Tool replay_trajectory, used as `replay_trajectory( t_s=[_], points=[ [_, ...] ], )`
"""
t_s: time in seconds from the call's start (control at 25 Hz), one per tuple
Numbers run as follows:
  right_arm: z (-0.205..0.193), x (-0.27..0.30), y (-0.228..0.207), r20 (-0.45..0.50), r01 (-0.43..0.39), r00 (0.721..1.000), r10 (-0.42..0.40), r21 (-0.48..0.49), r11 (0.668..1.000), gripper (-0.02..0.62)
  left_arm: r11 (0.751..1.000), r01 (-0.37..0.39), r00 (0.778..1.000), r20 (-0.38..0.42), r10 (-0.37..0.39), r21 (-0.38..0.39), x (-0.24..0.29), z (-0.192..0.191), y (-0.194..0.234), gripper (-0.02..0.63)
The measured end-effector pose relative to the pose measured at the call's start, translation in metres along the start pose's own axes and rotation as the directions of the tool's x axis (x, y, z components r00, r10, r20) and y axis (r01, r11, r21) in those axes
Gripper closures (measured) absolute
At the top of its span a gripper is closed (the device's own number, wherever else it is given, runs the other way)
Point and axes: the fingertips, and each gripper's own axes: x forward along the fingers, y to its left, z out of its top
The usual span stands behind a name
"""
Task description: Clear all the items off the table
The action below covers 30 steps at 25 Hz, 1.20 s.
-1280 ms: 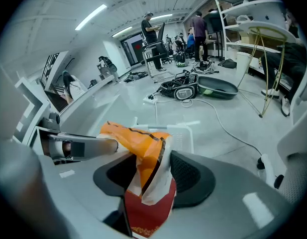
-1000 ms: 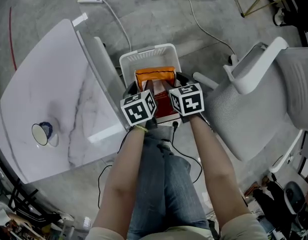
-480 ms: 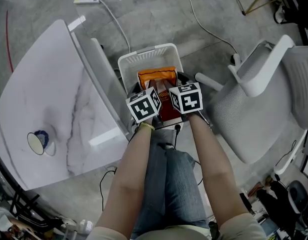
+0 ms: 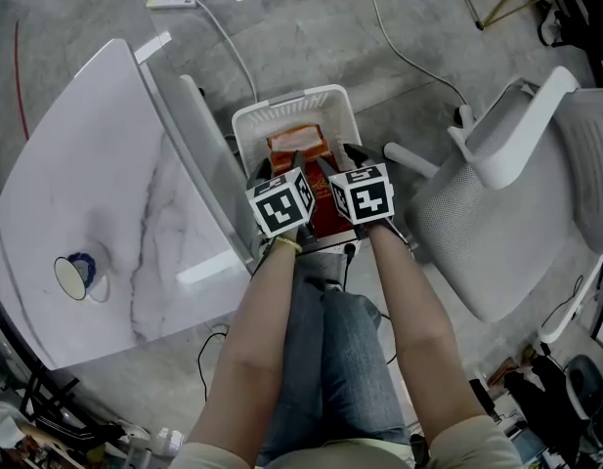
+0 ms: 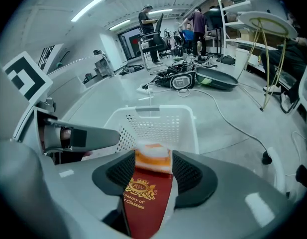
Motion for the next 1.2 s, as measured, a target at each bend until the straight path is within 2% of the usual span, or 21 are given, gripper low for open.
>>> replay_trajectory(
  t_s=[0.28,0.4,0.48,0.64,0.76,0.88,1.2],
  points=[
    [-0.003,-0.009,0.007,-0.006,-0.014,1.0,0.014,0.0,1.0,0.374,0.999,-0.03,0.999,-0.017,0.03,0.022,-0.009,-0.003,0.003,0.348],
    [-0.004,-0.017,0.011,-0.01,-0.016,1.0,0.016,0.006,1.0,0.387,0.999,-0.019,1.0,-0.022,0.019,0.028,-0.016,-0.004,-0.001,0.379],
    [-0.004,-0.023,0.015,-0.015,-0.019,1.0,0.019,0.011,1.0,0.423,1.0,-0.012,1.0,-0.024,0.013,0.027,-0.023,-0.004,-0.006,0.396],
    [-0.003,-0.036,0.017,-0.023,0.003,1.0,-0.003,0.006,1.0,0.534,1.0,0.0,1.0,-0.015,0.0,0.028,-0.037,-0.002,-0.018,0.484],
    [0.001,-0.045,0.018,-0.025,0.025,0.999,-0.025,0.002,1.0,0.579,1.0,0.003,1.0,-0.015,-0.003,0.022,-0.047,0.0,-0.022,0.544],
    [0.007,-0.055,0.021,-0.025,0.031,0.999,-0.031,0.002,1.0,0.595,0.999,0.012,1.0,-0.016,-0.012,0.032,-0.057,0.005,-0.028,0.595],
    [0.019,-0.086,0.034,-0.012,0.037,0.999,-0.037,0.054,0.998,0.597,0.997,0.065,0.998,-0.02,-0.064,0.051,-0.091,0.02,-0.047,0.597]
  ],
)
